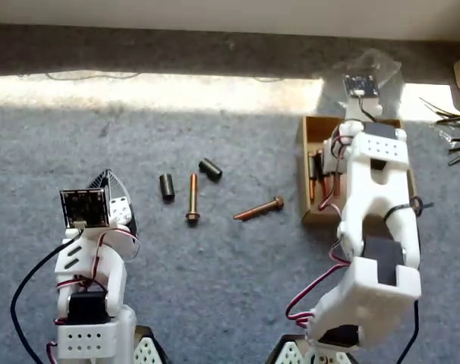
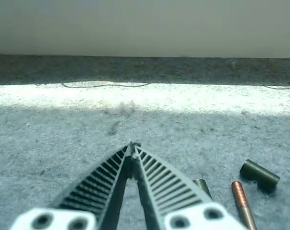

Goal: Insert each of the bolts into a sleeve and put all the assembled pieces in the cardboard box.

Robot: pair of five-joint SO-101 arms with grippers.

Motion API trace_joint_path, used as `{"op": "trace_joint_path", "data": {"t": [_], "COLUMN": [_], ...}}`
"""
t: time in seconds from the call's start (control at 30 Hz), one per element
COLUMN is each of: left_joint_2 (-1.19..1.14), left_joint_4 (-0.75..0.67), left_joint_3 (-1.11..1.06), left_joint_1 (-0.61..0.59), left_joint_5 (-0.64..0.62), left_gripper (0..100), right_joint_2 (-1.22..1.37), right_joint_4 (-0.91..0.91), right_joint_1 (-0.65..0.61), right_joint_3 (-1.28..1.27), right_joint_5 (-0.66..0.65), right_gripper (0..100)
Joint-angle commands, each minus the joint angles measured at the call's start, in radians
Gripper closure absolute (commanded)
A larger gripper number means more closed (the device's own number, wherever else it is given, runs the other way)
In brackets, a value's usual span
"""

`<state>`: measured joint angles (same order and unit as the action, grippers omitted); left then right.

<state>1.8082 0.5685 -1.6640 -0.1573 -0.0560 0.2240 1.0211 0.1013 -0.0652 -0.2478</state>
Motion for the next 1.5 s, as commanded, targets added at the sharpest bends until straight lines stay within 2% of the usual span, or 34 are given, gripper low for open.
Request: {"op": "trace_joint_path", "data": {"t": [0.0, 0.37, 0.5, 0.7, 1.07, 1.47], "left_joint_2": [0.01, 0.01, 0.01, 0.01, 0.01, 0.01], "left_joint_4": [-0.026, -0.026, -0.026, -0.028, -0.028, -0.028], "left_joint_3": [0.005, 0.004, 0.004, -0.004, -0.005, -0.005], "left_joint_1": [-0.002, -0.001, -0.001, -0.001, -0.001, -0.001], "left_joint_5": [0.005, 0.005, 0.005, 0.005, 0.005, 0.005], "left_gripper": [99, 99, 99, 99, 99, 99], "right_joint_2": [0.041, 0.268, 0.318, 0.371, 0.39, 0.39], "right_joint_4": [0.062, 0.206, 0.291, 0.386, 0.423, 0.426], "right_joint_1": [0.008, 0.008, 0.004, 0.002, -0.053, -0.053], "right_joint_3": [0.148, 0.398, 0.469, 0.555, 0.575, 0.575], "right_joint_5": [-0.012, -0.017, -0.087, -0.097, -0.094, -0.097], "right_gripper": [99.3, 98.9, 98.8, 98.8, 98.8, 98.8]}}
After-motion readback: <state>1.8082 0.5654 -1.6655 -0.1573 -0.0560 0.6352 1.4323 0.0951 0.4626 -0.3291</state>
